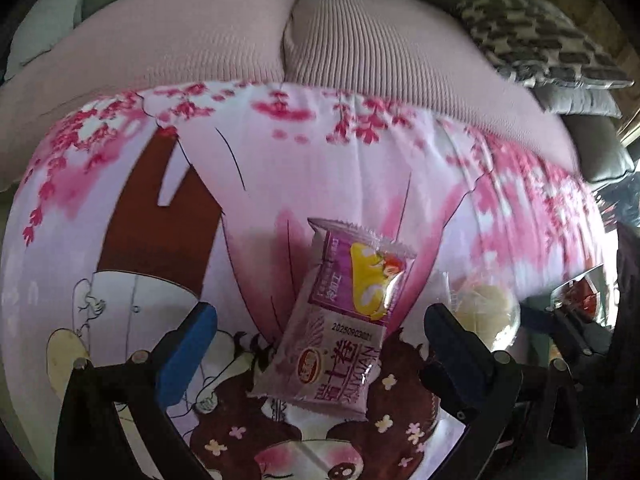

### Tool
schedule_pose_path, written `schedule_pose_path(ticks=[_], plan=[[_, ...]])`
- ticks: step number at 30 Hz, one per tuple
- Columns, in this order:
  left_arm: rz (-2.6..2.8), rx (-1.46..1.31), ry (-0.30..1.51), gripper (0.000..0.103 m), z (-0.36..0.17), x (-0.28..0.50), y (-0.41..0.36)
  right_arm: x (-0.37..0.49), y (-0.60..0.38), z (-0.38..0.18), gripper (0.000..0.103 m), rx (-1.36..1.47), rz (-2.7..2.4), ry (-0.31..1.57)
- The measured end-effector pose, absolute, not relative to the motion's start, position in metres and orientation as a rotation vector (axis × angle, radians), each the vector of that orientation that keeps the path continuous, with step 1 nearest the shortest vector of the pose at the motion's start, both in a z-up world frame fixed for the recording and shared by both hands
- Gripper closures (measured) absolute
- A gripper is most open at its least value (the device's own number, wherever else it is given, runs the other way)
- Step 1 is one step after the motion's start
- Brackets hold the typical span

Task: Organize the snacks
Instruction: 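Grasp the purple roll pack with the left tool while the right tool grasps the white pastry pack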

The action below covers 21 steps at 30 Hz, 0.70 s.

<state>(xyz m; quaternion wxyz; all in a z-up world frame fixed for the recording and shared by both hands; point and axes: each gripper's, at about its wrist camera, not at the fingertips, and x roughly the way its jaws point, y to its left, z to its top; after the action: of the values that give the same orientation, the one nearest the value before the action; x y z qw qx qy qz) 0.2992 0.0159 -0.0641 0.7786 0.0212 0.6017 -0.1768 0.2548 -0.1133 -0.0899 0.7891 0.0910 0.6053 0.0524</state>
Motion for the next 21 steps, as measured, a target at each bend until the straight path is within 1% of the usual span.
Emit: schedule_pose_path(ticks=[8, 10, 11, 12, 13, 14, 15, 17, 18, 21], plan=[[-0.341, 0.061, 1.33, 0.001, -0.071, 0.303, 0.011, 0.262, -0.106, -0.099, 0.001, 0.146, 0.094, 1.29], [-0.343, 0.058, 1.335, 0.009, -0.071, 0.303, 0.011, 0.263, -0.104, -0.099, 0.005, 0.152, 0.089, 1.284], [-0.34, 0.063, 1.335, 0.02, -0.07, 0.302, 0.011, 0.263, -0.106, -0.098, 0.008, 0.155, 0.087, 1.282], [-0.334, 0.07, 1.336, 0.028, -0.07, 0.302, 0.01, 0.261, -0.109, -0.096, 0.01, 0.156, 0.083, 1.281], [-0.33, 0.074, 1.341, 0.031, -0.071, 0.3, 0.009, 0.261, -0.11, -0.096, 0.013, 0.155, 0.082, 1.281], [-0.332, 0.073, 1.346, 0.036, -0.07, 0.3, 0.009, 0.261, -0.111, -0.095, 0.015, 0.157, 0.083, 1.28], [-0.337, 0.069, 1.349, 0.044, -0.07, 0.3, 0.009, 0.261, -0.114, -0.093, 0.015, 0.164, 0.084, 1.278], [-0.335, 0.067, 1.352, 0.055, -0.068, 0.298, 0.009, 0.26, -0.119, -0.091, 0.018, 0.177, 0.087, 1.276], [-0.334, 0.074, 1.353, 0.06, -0.068, 0.298, 0.008, 0.26, -0.123, -0.088, 0.018, 0.183, 0.09, 1.277], [-0.334, 0.089, 1.35, 0.062, -0.066, 0.294, 0.003, 0.257, -0.129, -0.086, 0.02, 0.196, 0.092, 1.276]])
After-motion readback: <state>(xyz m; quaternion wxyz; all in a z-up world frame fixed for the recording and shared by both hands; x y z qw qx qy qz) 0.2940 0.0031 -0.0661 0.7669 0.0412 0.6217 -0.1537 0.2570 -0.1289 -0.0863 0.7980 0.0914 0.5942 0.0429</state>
